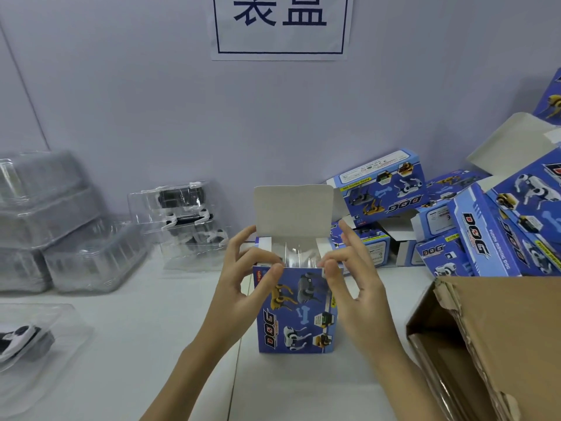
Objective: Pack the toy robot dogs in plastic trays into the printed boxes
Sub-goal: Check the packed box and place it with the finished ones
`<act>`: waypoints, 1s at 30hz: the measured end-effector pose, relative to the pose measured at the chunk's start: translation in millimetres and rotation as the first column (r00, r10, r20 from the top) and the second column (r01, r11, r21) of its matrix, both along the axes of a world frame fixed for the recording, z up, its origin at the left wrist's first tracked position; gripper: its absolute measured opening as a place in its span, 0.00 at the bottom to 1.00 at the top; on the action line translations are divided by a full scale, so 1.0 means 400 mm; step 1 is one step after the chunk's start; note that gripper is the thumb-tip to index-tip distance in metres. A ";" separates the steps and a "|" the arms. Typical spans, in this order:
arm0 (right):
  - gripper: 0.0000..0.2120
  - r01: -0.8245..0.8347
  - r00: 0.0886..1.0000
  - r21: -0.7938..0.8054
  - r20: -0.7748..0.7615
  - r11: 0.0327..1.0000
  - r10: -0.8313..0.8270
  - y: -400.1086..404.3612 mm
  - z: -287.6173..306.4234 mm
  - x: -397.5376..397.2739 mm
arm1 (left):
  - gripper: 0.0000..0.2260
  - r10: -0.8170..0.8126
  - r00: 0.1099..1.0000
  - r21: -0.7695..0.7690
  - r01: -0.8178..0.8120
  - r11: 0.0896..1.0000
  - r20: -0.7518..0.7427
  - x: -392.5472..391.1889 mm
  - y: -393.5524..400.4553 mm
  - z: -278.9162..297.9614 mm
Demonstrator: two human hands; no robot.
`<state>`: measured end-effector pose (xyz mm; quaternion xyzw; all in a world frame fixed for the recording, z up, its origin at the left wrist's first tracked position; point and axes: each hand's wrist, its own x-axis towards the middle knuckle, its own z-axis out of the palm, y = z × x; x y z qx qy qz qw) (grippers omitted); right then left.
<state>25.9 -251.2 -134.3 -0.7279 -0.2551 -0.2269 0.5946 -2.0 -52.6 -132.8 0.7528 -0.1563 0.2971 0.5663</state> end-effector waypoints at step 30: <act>0.12 -0.195 0.961 0.294 -0.132 0.936 0.241 0.010 0.029 -0.019 | 0.10 -0.079 0.992 -0.142 0.065 0.988 -0.094 -0.024 -0.003 0.058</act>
